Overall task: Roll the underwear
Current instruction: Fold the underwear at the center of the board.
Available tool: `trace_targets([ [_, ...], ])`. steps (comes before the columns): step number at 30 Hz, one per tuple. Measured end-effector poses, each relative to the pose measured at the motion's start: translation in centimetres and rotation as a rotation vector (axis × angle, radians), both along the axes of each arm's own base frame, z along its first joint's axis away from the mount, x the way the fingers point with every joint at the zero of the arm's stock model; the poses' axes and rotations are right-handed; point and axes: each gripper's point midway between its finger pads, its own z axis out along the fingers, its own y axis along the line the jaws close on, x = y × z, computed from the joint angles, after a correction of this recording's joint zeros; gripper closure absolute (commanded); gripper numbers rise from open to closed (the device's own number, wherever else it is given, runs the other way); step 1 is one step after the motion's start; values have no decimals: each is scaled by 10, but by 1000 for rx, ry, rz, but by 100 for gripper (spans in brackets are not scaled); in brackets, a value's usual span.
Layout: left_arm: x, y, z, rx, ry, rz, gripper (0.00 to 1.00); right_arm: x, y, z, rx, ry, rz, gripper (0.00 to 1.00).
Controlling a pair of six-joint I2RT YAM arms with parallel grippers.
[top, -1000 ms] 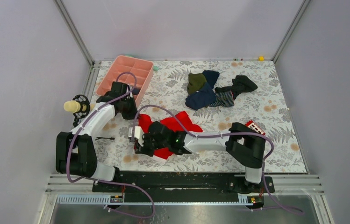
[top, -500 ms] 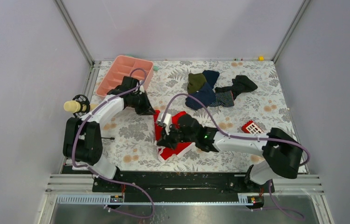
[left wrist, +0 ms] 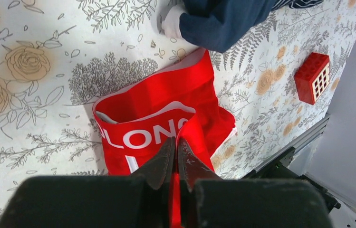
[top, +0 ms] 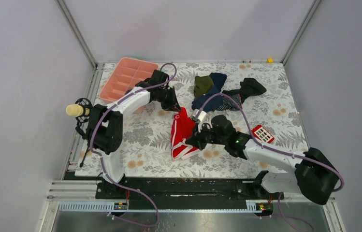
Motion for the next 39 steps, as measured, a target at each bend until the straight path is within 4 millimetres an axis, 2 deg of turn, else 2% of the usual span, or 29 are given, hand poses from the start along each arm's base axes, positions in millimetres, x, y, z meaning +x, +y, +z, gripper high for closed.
trace_targets([
  [5, 8, -8, -3, -13, 20, -11, 100, 3, -22, 5, 16, 10, -67, 100],
  [13, 5, -31, 10, -104, 8, -56, 100, 12, -42, 3, -6, 52, -161, 100],
  [18, 1, -46, 5, -105, -3, -76, 100, 15, -54, -5, -34, 83, -199, 100],
  [24, 3, -42, -12, -54, 16, -54, 100, 17, -66, -17, -73, 108, -247, 100],
  [30, 5, -37, -18, -19, 15, -32, 100, 25, -77, -27, -108, 125, -305, 100],
  [39, 5, -37, -32, 21, 25, -19, 100, 32, -90, -65, -216, 199, -362, 100],
])
